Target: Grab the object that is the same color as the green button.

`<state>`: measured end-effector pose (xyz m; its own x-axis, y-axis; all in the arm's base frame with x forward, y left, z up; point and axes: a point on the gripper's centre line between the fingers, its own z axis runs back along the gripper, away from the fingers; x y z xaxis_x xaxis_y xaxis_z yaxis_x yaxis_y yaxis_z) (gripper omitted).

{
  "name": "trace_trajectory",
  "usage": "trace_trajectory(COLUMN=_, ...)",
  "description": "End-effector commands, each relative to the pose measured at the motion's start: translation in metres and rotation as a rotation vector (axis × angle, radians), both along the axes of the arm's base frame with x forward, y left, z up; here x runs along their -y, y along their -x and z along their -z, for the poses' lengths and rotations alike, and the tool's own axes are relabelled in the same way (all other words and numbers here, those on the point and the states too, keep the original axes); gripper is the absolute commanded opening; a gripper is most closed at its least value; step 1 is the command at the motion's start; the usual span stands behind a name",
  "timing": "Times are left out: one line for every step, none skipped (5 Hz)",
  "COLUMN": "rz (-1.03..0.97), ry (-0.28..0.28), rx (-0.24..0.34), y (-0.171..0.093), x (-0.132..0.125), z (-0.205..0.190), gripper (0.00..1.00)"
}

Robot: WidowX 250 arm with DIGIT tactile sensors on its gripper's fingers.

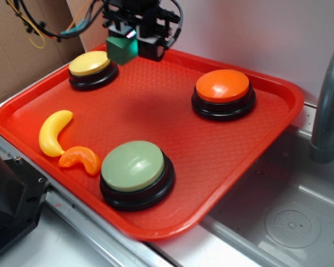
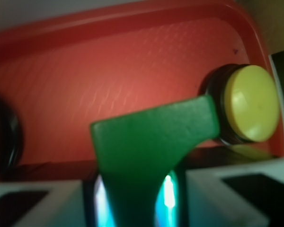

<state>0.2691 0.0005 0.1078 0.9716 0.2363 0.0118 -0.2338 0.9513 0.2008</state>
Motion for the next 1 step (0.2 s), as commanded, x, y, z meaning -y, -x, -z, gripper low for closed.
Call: trace_trajectory(rz=0.259, ry=0.071, rx=0.084, y=0.0372, x=0.0103, z=-0.0761, gripper=0.00)
